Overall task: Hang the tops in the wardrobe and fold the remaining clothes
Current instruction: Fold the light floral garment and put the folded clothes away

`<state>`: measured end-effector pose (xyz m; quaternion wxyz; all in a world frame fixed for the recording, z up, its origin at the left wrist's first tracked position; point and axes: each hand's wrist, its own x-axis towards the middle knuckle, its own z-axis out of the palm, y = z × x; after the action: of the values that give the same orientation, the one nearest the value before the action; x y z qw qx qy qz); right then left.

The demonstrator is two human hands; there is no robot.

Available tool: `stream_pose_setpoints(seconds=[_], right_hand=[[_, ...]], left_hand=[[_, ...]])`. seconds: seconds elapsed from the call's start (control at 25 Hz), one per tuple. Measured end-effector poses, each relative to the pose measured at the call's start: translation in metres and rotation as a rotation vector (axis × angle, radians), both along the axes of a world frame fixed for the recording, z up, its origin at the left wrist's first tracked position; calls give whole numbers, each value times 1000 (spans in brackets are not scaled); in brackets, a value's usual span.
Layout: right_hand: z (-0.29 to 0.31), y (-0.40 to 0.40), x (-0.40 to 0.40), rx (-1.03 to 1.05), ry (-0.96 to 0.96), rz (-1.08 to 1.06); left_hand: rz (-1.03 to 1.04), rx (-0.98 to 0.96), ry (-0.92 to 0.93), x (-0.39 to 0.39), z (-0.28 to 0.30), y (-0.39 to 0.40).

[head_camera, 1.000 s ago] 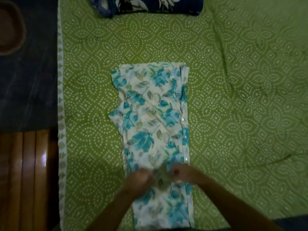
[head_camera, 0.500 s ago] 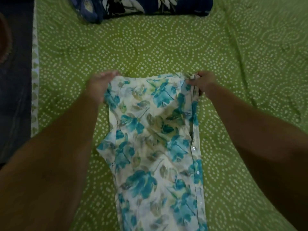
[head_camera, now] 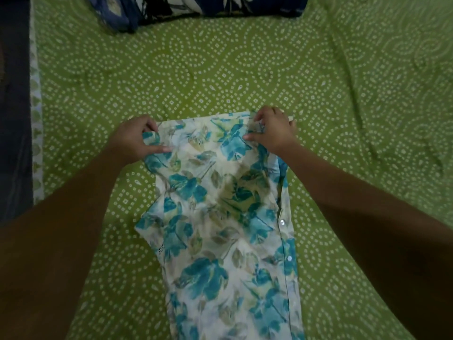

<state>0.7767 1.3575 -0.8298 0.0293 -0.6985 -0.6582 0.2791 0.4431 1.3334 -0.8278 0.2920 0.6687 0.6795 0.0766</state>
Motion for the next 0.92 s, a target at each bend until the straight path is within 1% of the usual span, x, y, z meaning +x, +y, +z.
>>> stream_pose_setpoints(seconds=[0.12, 0.2, 0.28, 0.32, 0.36, 0.44, 0.48, 0.52, 0.56, 0.6, 0.64, 0.68, 0.72, 0.76, 0.8, 0.84, 0.88, 0.92], right_hand=[[1, 4, -4, -78, 32, -58], [1, 9, -3, -117, 89, -86], [8, 19, 5, -112, 158, -150], [13, 25, 9, -95, 157, -169], [16, 29, 14, -78, 152, -177], [15, 33, 21, -62, 162, -202], [14, 32, 23, -60, 200, -244], [13, 30, 22, -53, 208, -290], [13, 25, 18, -12, 135, -301], [12, 17, 11, 92, -5, -277], [11, 4, 1, 232, -112, -239], [9, -16, -15, 364, -93, -186], [5, -42, -33, 420, 11, -109], [-2, -74, -51, 381, 90, 23], [-13, -105, -63, 303, 105, 199], [-22, -124, -63, 208, 10, 370], [-33, -122, -49, 179, -142, 479], [-43, -105, -30, 207, -257, 468]], left_hand=[[97, -30, -104, -4, 0, 6], [211, -25, -173, -5, 2, 12], [342, -10, -303, -3, 5, 17], [374, -7, -354, 1, 6, 21], [369, -11, -366, 4, 5, 24], [320, -10, -320, 12, 4, 29], [309, 3, -276, 15, 5, 29], [297, 38, -187, 18, 5, 28], [281, 89, -32, 25, 5, 24], [268, 158, 162, 37, 8, 14], [261, 256, 299, 54, 11, 1], [239, 351, 310, 78, 12, -19], [166, 389, 232, 105, 12, -46], [59, 354, 150, 131, 7, -77], [-42, 280, 118, 150, -4, -109], [-117, 197, 168, 158, -17, -134], [-179, 147, 278, 153, -29, -142], [-200, 127, 356, 141, -40, -133]])
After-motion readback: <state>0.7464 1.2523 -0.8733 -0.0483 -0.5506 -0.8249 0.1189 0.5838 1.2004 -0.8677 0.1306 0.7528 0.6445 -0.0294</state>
